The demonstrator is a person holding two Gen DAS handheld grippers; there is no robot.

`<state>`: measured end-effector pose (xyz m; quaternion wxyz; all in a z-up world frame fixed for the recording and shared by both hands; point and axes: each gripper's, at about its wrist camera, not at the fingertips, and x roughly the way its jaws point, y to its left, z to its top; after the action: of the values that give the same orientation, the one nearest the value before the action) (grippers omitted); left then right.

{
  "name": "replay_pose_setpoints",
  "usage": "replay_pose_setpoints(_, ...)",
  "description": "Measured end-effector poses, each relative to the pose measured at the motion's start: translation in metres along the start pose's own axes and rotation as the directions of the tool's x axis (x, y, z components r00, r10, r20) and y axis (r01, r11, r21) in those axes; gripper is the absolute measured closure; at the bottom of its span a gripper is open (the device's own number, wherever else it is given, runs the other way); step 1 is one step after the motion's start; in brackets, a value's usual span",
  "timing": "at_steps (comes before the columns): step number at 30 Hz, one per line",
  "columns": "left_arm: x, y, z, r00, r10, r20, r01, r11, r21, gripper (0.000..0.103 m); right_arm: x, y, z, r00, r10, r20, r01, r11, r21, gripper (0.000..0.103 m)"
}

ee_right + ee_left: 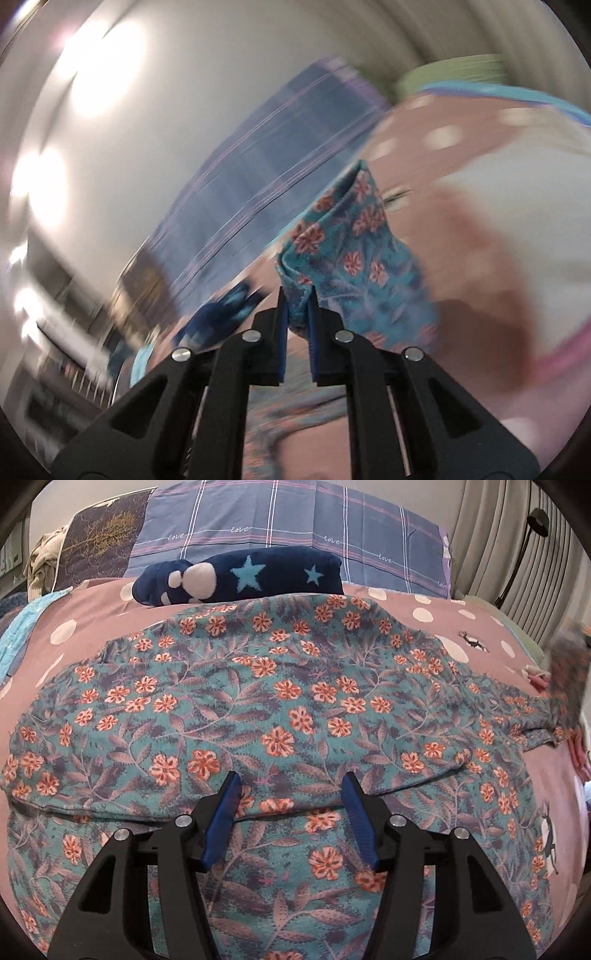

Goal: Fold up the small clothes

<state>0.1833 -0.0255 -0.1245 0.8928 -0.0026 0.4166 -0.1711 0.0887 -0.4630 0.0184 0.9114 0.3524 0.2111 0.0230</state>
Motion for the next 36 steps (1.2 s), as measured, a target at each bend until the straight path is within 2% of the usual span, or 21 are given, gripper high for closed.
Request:
replay_pose_setpoints(1,0.0,0.002,0.0,1.0,-0.012,0.002,0.012,1.0,-0.01,0.045,0.017,0.016,-0.01,0.998,0.046,-0.042,-0.046,0.999,-0.017,0.094)
replay_pose_setpoints(3,0.0,0.004,0.0,1.0,-0.024,0.004,0.024,1.0,-0.02,0.045,0.056,0.055,-0.043,0.977,0.148,-0.151,-0.157,0.986,-0.048,0.094)
replay_pose_setpoints(6,-0.002,0.009,0.0,0.998,-0.057,0.01,0.057,0.997,-0.046,0.045,0.092,0.097,-0.09,0.936,0.21,-0.282,-0.246,0.964,-0.099,0.094)
replay_pose_setpoints(9,-0.008,0.022,0.001,0.991,-0.131,0.025,0.133,0.985,-0.109,0.045,0.123,0.118,-0.136,0.895,0.186,-0.407,-0.27,0.95,-0.16,0.093)
replay_pose_setpoints(12,-0.015,0.034,0.001,0.975,-0.219,0.042,0.223,0.959,-0.176,0.045,0.139,0.119,-0.172,0.857,0.102,-0.505,-0.253,0.937,-0.24,0.082)
replay_pose_setpoints(16,-0.023,0.033,0.006,0.932,-0.358,0.063,0.363,0.904,-0.224,0.045,0.132,0.106,-0.189,0.839,0.031,-0.544,-0.234,0.922,-0.308,0.08)
replay_pose_setpoints(20,-0.021,0.008,0.013,0.917,-0.398,0.023,0.396,0.9,-0.184,0.045,0.117,0.099,-0.193,0.848,-0.047,-0.528,-0.208,0.887,-0.413,0.078)
replay_pose_setpoints(25,0.006,-0.021,0.017,0.923,-0.376,-0.076,0.362,0.919,-0.157,0.045,0.1,0.096,-0.197,0.864,-0.098,-0.494,-0.181,0.855,-0.486,0.072)
replay_pose_setpoints(27,0.017,-0.03,0.019,0.929,-0.359,-0.09,0.344,0.928,-0.143,0.06,0.091,0.09,-0.197,0.869,-0.104,-0.485,-0.174,0.852,-0.494,0.07)
replay_pose_setpoints(28,0.023,-0.037,0.022,0.916,-0.385,-0.108,0.371,0.919,-0.131,0.086,0.088,0.088,-0.197,0.87,-0.105,-0.481,-0.169,0.855,-0.491,0.068)
replay_pose_setpoints(29,0.027,-0.039,0.022,0.905,-0.407,-0.121,0.391,0.91,-0.135,0.101,0.083,0.083,-0.195,0.873,-0.101,-0.477,-0.163,0.861,-0.481,0.067)
replay_pose_setpoints(30,0.029,-0.044,0.024,0.901,-0.415,-0.125,0.399,0.907,-0.134,0.101,0.08,0.079,-0.193,0.875,-0.099,-0.474,-0.158,0.866,-0.474,0.067)
replay_pose_setpoints(33,0.011,-0.06,0.039,0.917,-0.394,-0.064,0.392,0.919,-0.045,0.101,0.072,0.065,-0.184,0.884,-0.11,-0.455,-0.124,0.882,-0.454,0.066)
replay_pose_setpoints(36,-0.033,-0.06,0.071,0.92,-0.386,0.064,0.386,0.922,0.016,0.101,0.068,0.051,-0.177,0.887,-0.122,-0.444,-0.093,0.897,-0.431,0.066)
